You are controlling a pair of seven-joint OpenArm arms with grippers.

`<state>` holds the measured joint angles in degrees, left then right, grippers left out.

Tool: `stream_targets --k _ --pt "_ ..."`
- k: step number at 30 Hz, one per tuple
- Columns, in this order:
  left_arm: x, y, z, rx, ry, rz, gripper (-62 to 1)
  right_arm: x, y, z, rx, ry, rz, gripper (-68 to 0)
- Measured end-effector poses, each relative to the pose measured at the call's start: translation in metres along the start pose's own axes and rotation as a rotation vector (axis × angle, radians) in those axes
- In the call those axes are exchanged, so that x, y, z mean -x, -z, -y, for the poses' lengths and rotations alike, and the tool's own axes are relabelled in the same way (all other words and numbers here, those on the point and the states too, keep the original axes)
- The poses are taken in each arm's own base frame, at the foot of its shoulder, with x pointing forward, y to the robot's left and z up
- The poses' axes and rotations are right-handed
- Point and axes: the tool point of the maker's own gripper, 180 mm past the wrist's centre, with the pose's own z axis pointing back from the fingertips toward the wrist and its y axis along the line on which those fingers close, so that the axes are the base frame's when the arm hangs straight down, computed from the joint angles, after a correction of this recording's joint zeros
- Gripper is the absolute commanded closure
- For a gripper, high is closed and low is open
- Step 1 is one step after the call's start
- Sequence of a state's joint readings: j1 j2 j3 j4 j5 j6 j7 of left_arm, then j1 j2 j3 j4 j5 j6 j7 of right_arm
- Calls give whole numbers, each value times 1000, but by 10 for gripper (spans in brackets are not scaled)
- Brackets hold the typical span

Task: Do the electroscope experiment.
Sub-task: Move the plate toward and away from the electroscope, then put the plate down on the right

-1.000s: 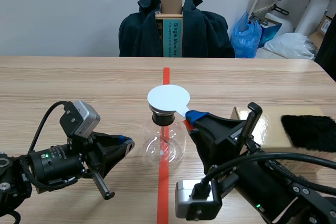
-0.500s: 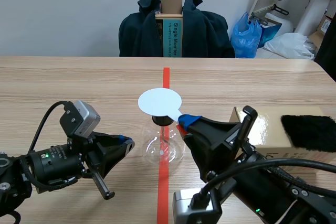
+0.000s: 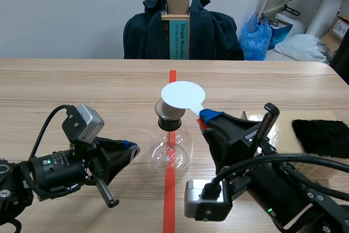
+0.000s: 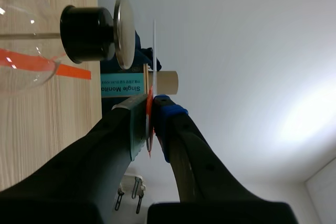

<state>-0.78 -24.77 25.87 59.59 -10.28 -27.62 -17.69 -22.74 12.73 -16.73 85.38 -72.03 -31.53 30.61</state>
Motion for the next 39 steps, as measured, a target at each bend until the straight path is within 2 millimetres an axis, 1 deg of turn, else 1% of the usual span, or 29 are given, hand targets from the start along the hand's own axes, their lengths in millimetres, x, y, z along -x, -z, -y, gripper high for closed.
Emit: stream_targets --k 7,9,11,13,15,19,22,25,28,31,34,36,39 --pt "0 0 0 0 0 0 -17 30 -6 2 -1 -25 -117 -7" --pt "0 0 0 0 0 0 -17 38 -14 5 19 -48 -150 -7" --pt "0 0 0 0 0 0 -17 46 -25 5 24 -39 -190 -7" --pt "0 0 0 0 0 0 -17 49 -39 3 24 -22 -231 -7" --pt "0 0 0 0 0 1 -17 48 -53 -2 10 -18 -251 -7" --pt "0 0 0 0 0 0 -17 48 -72 -11 -32 -11 -280 -7" --pt "0 0 0 0 0 0 -17 54 -82 -14 -54 -16 -312 -7" --pt "0 0 0 1 0 0 -17 66 -87 -15 -58 -23 -372 -7" --pt "-2 -3 2 18 8 -3 -17 73 -90 -23 -76 -18 -404 -7" --pt "-14 -14 5 44 37 12 -17 75 -96 -36 -108 -7 -418 -7" --pt "-35 -34 6 42 85 46 -17 77 -100 -48 -137 4 -428 -7" --pt "-48 -48 13 53 121 56 -17 77 -102 -51 -146 7 -431 -7" --pt "-62 -70 31 76 143 66 -17 77 -102 -51 -146 7 -431 -7"
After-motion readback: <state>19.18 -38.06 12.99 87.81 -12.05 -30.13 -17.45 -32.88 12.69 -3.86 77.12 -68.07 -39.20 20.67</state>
